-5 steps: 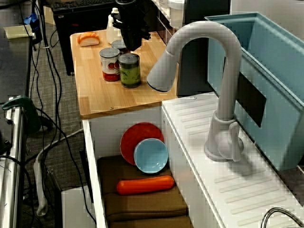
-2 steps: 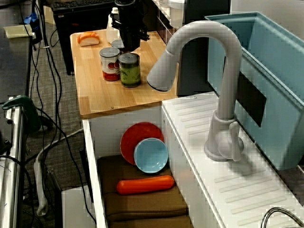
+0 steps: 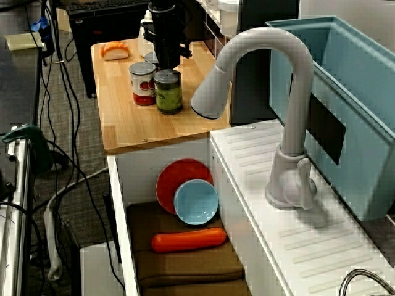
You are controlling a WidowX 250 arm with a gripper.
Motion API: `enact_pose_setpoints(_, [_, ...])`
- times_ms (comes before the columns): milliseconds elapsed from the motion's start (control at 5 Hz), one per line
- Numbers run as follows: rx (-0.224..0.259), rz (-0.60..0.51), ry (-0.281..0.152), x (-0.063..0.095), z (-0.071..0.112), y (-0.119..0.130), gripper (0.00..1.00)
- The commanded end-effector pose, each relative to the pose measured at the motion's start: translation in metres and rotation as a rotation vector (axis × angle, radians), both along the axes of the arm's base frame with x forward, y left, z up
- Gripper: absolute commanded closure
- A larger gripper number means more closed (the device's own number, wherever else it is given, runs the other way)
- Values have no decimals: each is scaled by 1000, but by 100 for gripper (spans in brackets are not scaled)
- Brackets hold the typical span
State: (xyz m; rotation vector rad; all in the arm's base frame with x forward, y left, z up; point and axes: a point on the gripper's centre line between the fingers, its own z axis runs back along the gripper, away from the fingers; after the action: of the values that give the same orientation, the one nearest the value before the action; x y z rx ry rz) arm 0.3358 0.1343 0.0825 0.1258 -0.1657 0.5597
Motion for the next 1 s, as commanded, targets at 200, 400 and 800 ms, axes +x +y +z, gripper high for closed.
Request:
enact_pose_setpoints(200, [-8,4,29,-15,15,10,100])
enact_pose_setpoints(400, [-20,-2,48,-26,21,13,100])
enact_pose_setpoints(800, [-63,-7,62,-52,35,19,100])
